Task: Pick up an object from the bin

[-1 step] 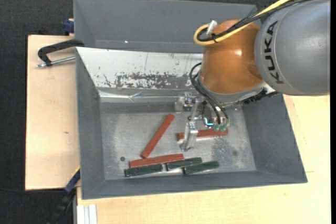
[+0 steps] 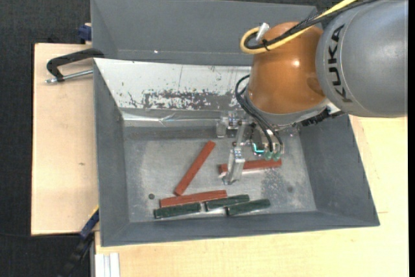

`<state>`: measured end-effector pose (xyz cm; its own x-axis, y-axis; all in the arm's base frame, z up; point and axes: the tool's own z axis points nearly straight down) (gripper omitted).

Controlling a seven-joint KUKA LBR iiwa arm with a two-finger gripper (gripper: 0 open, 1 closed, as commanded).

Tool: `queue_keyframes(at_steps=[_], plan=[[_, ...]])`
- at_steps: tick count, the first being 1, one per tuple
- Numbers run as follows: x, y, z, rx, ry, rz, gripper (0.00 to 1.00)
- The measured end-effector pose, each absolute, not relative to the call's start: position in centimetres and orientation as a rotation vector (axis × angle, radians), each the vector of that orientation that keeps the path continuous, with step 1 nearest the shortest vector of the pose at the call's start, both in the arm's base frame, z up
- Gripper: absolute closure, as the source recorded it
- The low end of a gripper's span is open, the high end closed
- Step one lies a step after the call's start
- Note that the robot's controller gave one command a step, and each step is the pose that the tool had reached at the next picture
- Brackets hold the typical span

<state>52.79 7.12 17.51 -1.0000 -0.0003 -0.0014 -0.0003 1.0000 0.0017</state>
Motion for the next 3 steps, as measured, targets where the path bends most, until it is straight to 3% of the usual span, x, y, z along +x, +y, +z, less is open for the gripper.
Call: queue_keyframes(at_steps=[1, 2, 3], plan=[[53.6, 6.7, 13.2, -0.074, 3.131, 0.003, 0.0], [57.8, 9.6, 7.1, -0.68, 3.061, 0.003, 1.0], [57.7, 9.6, 7.1, -0.68, 3.061, 0.003, 1.0]])
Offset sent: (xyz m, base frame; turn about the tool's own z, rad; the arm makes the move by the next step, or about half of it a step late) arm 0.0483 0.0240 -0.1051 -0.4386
